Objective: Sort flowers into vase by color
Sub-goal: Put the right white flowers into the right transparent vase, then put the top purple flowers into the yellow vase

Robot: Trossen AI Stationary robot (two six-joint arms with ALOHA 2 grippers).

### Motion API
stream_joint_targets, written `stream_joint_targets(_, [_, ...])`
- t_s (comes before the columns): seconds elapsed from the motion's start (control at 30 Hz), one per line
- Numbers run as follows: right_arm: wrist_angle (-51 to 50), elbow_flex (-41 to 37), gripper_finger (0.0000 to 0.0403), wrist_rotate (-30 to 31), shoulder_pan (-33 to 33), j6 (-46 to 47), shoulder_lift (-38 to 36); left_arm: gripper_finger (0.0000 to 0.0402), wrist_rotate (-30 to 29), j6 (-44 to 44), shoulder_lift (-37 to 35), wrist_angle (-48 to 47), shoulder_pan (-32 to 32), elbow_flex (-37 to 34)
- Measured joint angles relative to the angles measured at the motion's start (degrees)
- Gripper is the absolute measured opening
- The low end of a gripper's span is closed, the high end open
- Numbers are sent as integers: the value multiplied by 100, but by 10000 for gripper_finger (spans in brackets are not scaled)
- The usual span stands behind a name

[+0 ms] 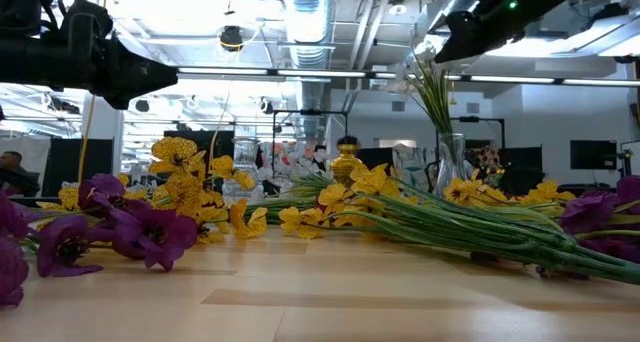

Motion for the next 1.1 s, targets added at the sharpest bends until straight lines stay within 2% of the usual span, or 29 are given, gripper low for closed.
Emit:
stream_joint_targets(0.47, [-45,-1,250,-2,580,-34,-565,122,17,-39,0,0,0,0])
stream_joint_targets(0.73, [-10,-2,250,-3,1010,-44,-629,123,17,48,0,-2,0,0])
stream_joint_targets(1.1, [178,-2,250,-14,1510,-349,-626,180,66,97,3,336,0,0])
